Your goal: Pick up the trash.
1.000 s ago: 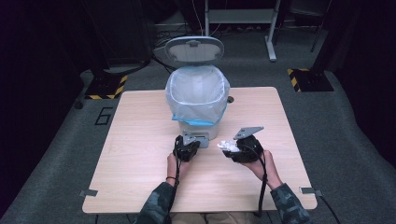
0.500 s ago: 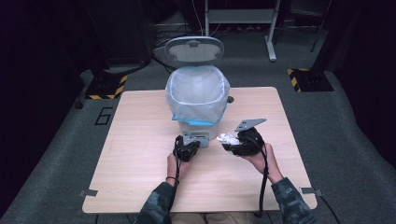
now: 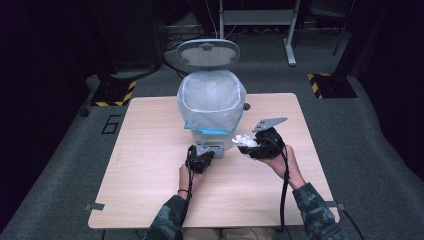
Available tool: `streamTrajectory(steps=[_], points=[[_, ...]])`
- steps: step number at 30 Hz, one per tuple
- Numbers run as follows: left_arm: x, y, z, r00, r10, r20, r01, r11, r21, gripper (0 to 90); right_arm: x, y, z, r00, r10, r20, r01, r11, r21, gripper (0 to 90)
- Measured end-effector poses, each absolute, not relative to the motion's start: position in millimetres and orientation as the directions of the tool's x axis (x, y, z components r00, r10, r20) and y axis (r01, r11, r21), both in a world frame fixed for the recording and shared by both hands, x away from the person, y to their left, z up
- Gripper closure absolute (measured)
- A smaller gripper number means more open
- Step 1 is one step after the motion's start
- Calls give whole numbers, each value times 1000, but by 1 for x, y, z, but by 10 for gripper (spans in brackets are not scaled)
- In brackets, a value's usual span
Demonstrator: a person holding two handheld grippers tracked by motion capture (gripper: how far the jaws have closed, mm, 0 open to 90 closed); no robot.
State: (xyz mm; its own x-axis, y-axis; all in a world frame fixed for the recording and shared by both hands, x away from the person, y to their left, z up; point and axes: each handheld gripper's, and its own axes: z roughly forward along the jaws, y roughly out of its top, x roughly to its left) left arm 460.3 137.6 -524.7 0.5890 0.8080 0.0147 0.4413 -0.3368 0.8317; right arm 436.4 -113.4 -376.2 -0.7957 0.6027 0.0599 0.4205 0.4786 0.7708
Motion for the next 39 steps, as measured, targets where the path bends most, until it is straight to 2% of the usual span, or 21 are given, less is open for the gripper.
streamTrajectory(steps=[23, 39], points=[[460, 138, -525, 590, 807, 15, 441, -338, 831, 900, 445, -111, -324, -799, 601, -17, 356, 495, 792, 642], [461, 138, -525, 588, 809, 4, 449, -331, 830, 900, 454, -109, -289, -797, 603, -26, 334, 478, 812, 642]])
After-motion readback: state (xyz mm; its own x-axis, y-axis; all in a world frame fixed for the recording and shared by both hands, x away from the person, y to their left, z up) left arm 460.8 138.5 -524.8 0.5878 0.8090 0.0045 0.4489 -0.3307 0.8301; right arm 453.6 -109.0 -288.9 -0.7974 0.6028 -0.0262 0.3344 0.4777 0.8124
